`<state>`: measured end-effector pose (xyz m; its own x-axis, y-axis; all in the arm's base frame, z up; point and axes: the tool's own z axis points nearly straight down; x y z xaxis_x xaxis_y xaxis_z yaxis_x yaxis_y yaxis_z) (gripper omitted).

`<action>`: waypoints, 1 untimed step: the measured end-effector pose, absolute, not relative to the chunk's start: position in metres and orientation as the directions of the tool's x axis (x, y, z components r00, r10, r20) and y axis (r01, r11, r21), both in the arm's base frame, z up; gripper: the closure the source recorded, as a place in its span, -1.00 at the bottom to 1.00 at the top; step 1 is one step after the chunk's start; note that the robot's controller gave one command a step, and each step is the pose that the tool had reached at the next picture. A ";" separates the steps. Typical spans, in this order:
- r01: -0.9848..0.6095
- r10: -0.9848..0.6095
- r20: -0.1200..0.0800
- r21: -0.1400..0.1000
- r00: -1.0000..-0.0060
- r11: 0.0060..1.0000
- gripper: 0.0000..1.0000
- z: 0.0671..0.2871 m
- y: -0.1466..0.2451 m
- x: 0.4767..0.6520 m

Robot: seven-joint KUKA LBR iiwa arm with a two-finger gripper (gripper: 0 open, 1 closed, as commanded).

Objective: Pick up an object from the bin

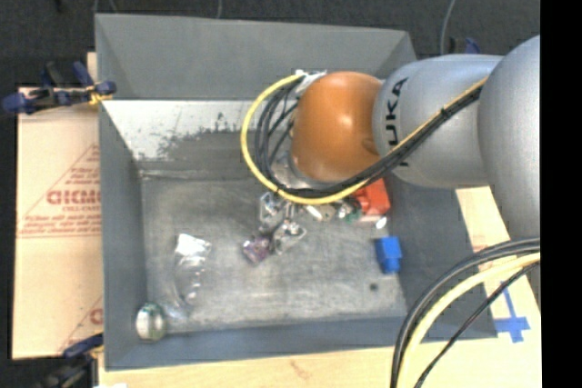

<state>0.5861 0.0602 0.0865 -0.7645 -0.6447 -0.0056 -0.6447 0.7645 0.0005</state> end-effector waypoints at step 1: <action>-0.611 -0.611 -0.011 -0.009 -0.791 0.791 1.00 0.226 0.036 0.598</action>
Offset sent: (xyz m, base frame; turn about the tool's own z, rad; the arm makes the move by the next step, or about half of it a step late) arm 0.0082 -0.0228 0.1334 0.0361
